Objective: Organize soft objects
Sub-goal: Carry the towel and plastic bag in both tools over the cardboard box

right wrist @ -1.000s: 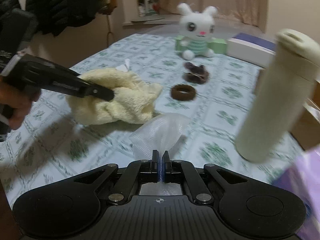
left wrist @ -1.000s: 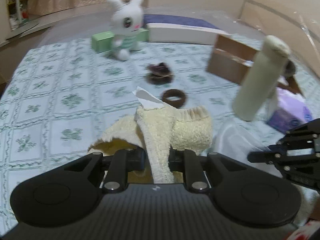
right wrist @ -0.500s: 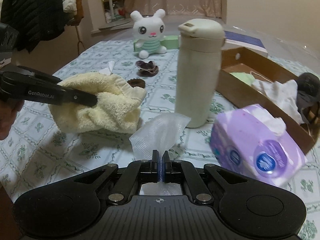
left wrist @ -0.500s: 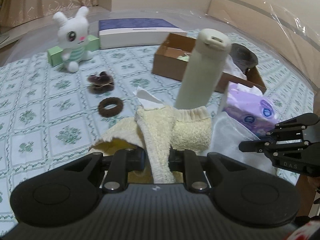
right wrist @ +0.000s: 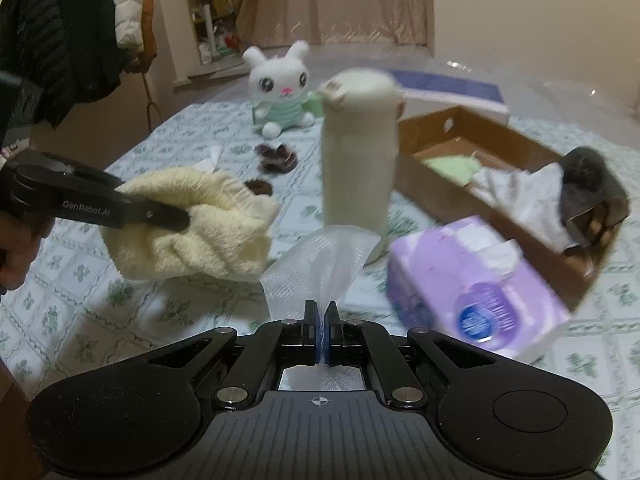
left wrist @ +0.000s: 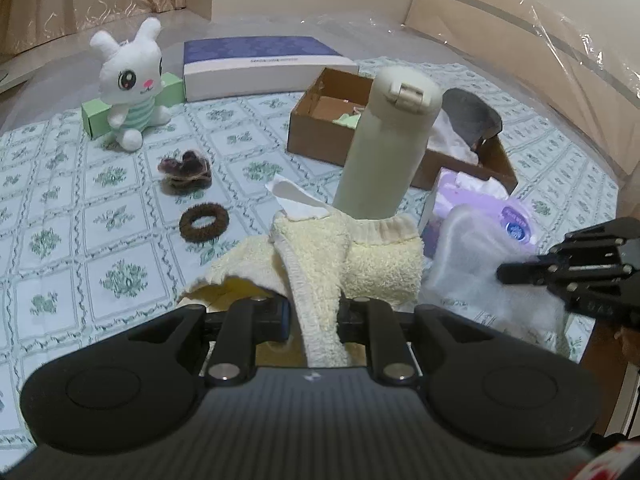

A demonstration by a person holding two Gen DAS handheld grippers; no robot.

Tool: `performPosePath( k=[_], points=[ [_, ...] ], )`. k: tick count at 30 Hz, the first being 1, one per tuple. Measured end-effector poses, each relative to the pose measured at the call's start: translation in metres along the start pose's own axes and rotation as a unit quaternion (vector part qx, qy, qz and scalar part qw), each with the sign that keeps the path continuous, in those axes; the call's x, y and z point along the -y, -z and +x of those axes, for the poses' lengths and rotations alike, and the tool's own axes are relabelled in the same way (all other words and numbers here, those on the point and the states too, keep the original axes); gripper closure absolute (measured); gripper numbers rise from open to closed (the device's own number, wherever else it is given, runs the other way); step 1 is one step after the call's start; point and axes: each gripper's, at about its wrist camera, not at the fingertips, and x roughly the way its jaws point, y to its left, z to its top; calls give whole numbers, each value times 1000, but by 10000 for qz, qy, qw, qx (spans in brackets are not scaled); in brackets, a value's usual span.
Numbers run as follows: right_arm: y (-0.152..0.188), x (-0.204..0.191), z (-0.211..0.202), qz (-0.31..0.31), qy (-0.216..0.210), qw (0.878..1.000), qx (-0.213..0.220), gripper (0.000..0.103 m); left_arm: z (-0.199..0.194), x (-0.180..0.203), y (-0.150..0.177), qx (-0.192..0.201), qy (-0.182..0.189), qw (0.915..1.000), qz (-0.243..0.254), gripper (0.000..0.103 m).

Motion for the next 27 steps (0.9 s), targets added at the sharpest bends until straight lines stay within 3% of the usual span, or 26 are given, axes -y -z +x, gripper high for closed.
performPosePath(
  k=[14,20,27],
  points=[
    [-37,37,-54,-10,544,9971,528,101,-18,-6,-70,261,-306,9984,399,88],
    [-46,68,-58,113,747,9956,554,101,3,-26,-96,211,-490,9976,441,88],
    [-62,114,-52,205,1005,9929,596,101,40,-38,-133,234,-350,9978,519,88]
  ],
)
